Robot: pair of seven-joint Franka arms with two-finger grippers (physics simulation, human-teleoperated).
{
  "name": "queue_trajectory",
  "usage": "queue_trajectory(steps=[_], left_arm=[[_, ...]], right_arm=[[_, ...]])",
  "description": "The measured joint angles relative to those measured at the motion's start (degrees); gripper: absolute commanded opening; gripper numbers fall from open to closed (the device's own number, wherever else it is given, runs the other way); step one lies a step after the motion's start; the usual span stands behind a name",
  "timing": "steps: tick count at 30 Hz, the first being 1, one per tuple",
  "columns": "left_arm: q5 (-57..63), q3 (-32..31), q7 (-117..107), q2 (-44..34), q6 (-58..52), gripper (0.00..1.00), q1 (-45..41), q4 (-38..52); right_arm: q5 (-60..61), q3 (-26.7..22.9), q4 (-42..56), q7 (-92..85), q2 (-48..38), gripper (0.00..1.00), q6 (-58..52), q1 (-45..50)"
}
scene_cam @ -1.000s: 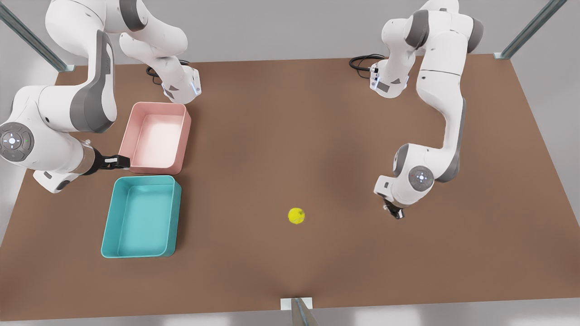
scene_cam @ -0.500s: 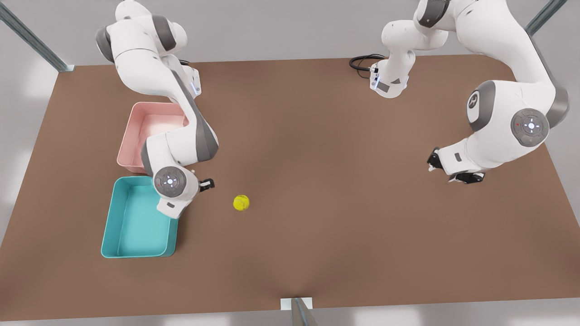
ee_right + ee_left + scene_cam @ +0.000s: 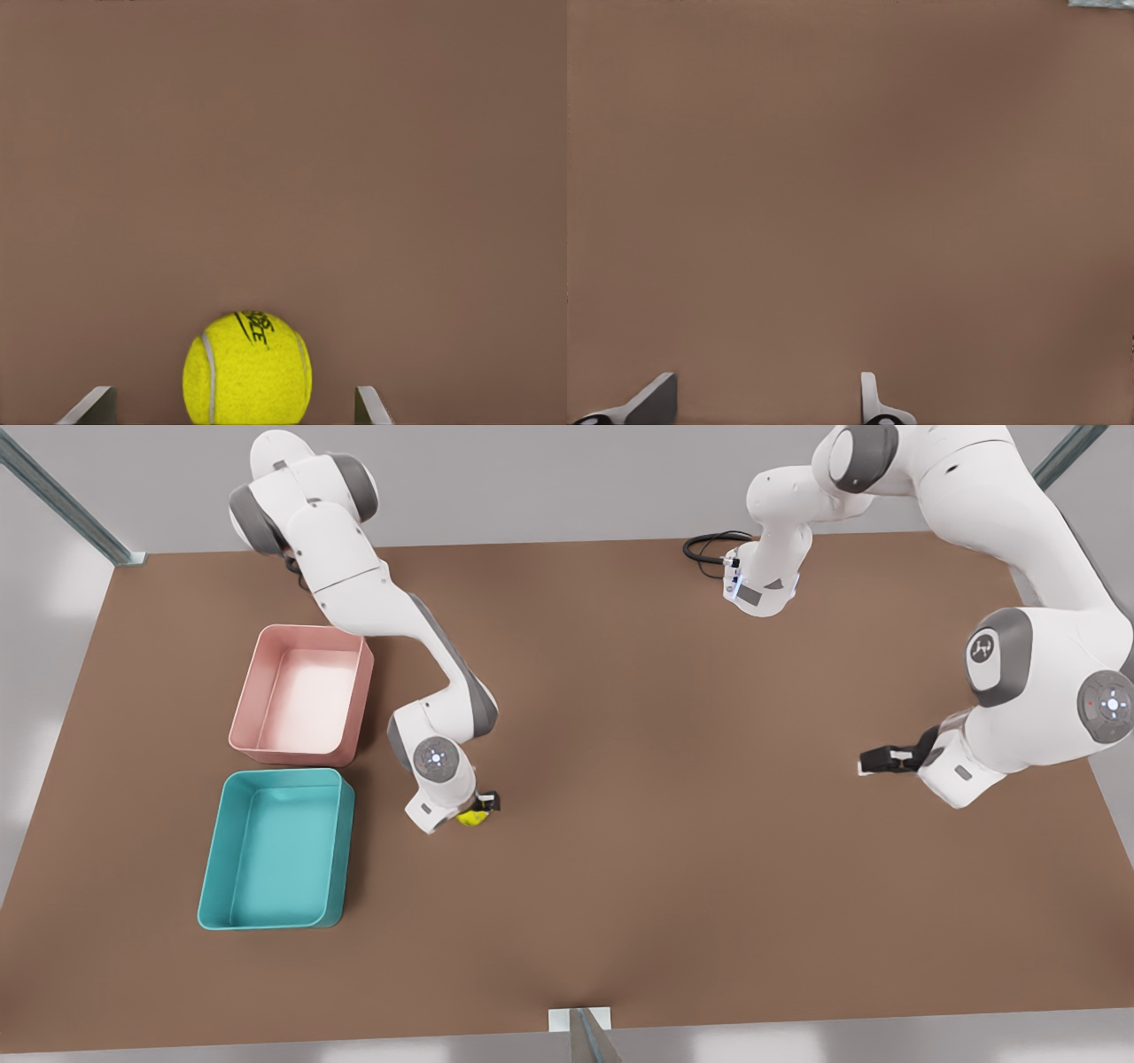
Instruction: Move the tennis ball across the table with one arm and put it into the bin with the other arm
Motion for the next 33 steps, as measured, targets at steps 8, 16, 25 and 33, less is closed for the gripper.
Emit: queue_trajectory(steps=[8,16,25,33], left_arm=[[0.0,-2.4,-5.6,-9.4,7.6,1.0,0.2,-17.0],[0.8,-2.6,-9.0,-10.1,12.9,1.0,0.6,-18.7],[0.8,-2.5,-11.4,-9.9,14.0,1.0,0.6,-18.6],[0.9,-2.5,-12.7,-9.6,14.3,1.0,0.9,-18.4]], right_arm=[[0.1,0.0,-5.0,6.7,0.1,1.0,8.6,0.6],[-0.4,0.1,-8.0,10.7,1.7,1.0,12.3,1.1],[-0.5,0.5,-8.4,13.5,2.8,1.0,13.7,2.2],[-0.6,0.6,-8.1,15.1,4.2,0.98,14.3,2.3]])
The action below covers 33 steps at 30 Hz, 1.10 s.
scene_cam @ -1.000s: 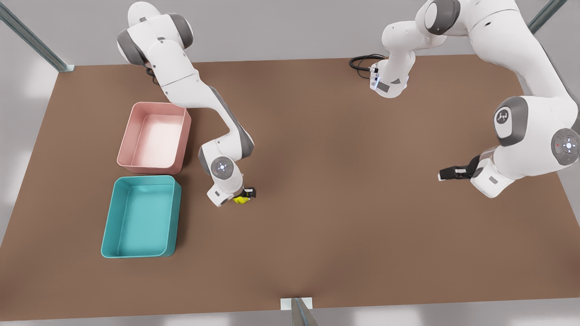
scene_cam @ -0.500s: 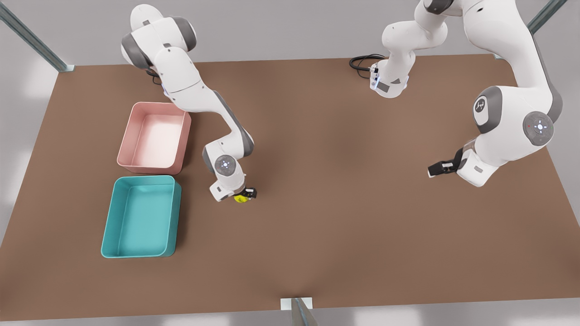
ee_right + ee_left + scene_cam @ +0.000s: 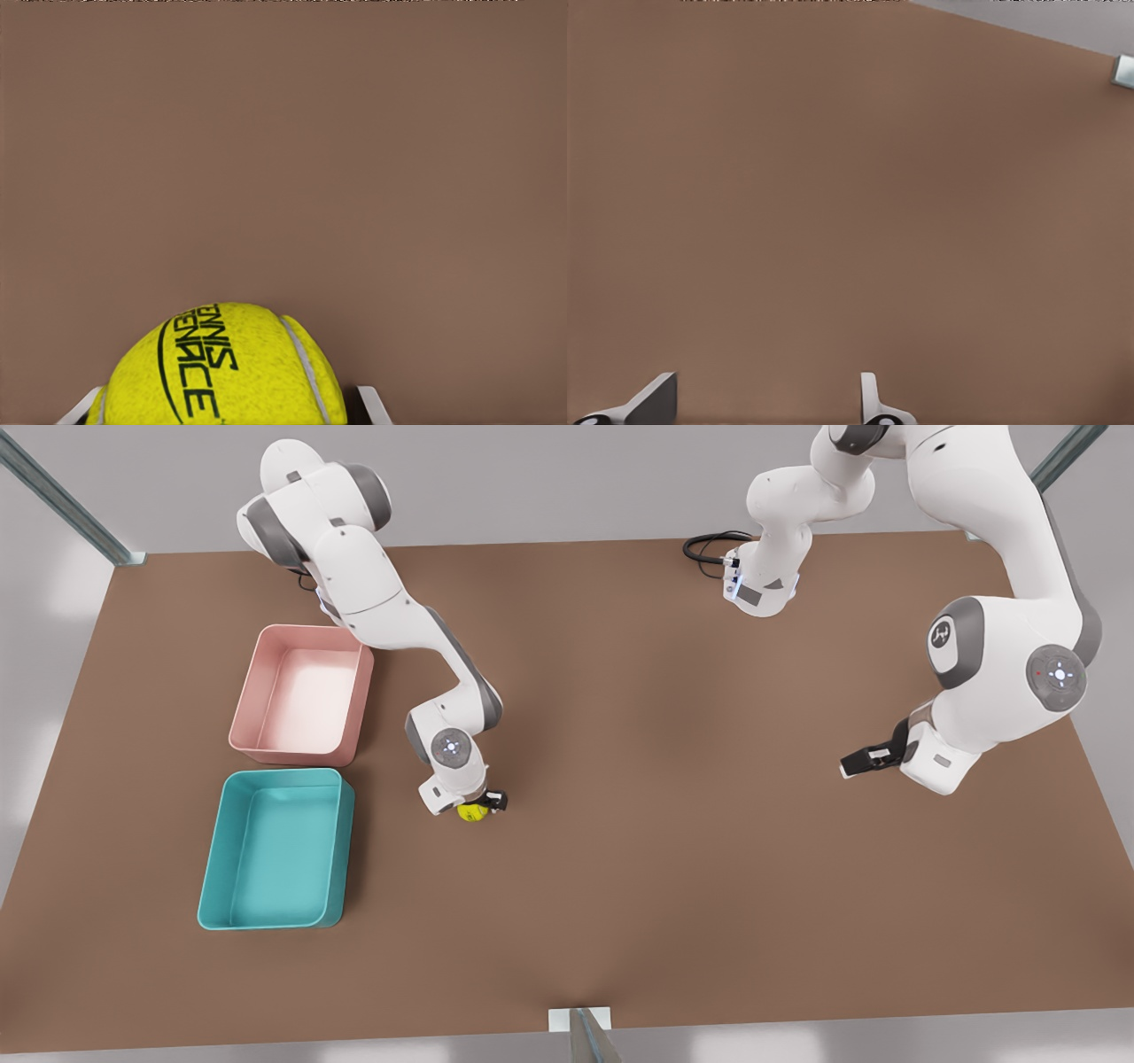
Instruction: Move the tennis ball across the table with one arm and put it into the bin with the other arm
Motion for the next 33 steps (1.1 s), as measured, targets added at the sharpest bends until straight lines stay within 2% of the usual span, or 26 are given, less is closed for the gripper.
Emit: queue_trajectory(steps=[1,2,5,10,15,21,22,23,28,30,33], left_arm=[[0.0,0.0,-0.1,0.0,0.0,1.0,0.0,0.1],[0.0,0.0,-0.3,0.0,0.0,1.0,0.0,0.1],[0.0,0.0,-0.6,0.0,0.0,1.0,0.0,0.1],[0.0,0.0,-1.0,0.0,0.1,1.0,0.0,0.2],[0.0,0.0,-1.4,0.0,0.0,1.0,0.0,0.6],[0.0,0.0,-1.6,0.2,0.0,1.0,0.0,0.6],[0.0,0.0,-1.7,0.2,0.0,1.0,0.0,0.6],[0.0,0.0,-1.7,0.3,0.0,1.0,0.0,0.6],[0.0,0.0,-1.9,0.4,0.0,1.0,0.0,0.6],[0.0,0.0,-1.9,0.3,0.0,1.0,0.0,0.6],[0.0,0.0,-2.0,0.3,0.0,1.0,0.0,0.6]], right_arm=[[0.0,0.0,0.1,0.1,-0.1,0.85,0.0,0.0],[0.0,0.0,0.2,0.3,-0.2,0.8,0.1,0.0],[0.3,0.0,0.3,0.4,-0.4,0.57,0.2,-0.1],[1.1,0.0,0.5,0.1,-3.7,0.55,0.2,-1.5],[1.5,-1.4,0.7,-3.4,-8.5,0.56,-2.1,-10.7],[1.7,-13.7,1.9,-14.7,-11.4,0.56,-8.6,-16.4],[1.7,-15.1,2.0,-16.9,-11.6,0.62,-9.6,-17.3],[1.6,-15.9,2.0,-18.9,-11.4,1.0,-10.5,-18.4],[2.3,-16.5,4.0,-27.0,-10.3,1.0,-14.0,-19.3],[3.2,-16.4,10.3,-29.6,-11.9,1.0,-19.4,-18.5],[0.7,-14.7,23.4,-32.4,-16.8,1.0,-33.3,-17.6]])
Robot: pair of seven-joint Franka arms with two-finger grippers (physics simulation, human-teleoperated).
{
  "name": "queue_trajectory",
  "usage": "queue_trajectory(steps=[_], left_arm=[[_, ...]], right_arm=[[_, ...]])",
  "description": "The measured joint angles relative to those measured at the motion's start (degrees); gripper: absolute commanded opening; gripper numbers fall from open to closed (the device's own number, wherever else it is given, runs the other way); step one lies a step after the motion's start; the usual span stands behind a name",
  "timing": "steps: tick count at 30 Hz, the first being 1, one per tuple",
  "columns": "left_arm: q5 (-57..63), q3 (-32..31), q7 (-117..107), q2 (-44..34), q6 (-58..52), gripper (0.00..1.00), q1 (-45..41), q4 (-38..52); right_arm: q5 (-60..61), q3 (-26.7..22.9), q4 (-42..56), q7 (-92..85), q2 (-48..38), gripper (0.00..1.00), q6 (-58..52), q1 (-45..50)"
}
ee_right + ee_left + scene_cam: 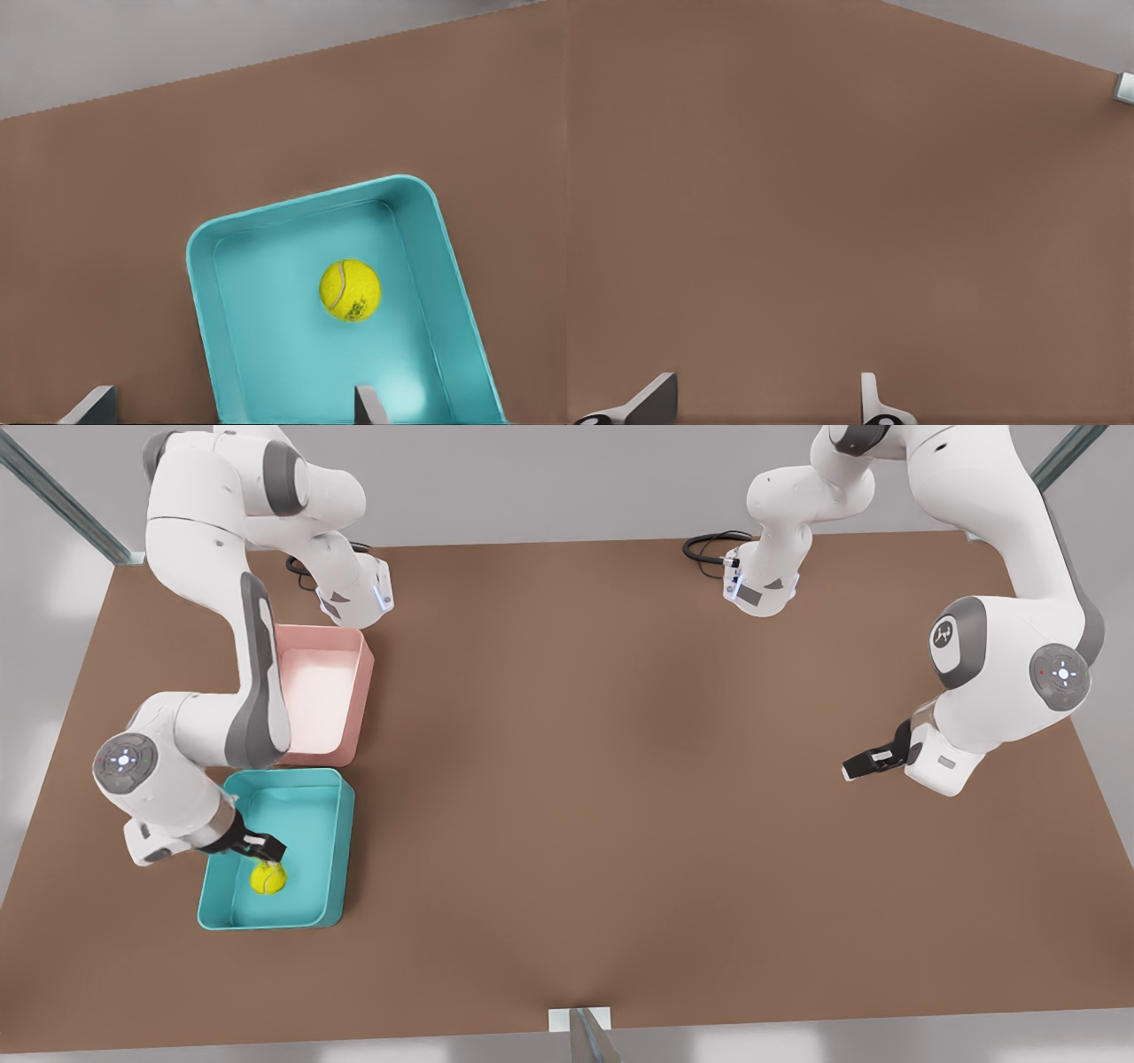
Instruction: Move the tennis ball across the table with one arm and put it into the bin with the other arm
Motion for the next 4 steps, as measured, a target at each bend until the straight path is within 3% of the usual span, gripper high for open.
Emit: queue_trajectory(steps=[4], left_arm=[[0.0,0.0,-0.1,0.1,0.0,1.0,0.0,0.0]], right_arm=[[-4.3,10.2,1.9,-2.2,-9.9,1.0,-15.6,-6.8]])
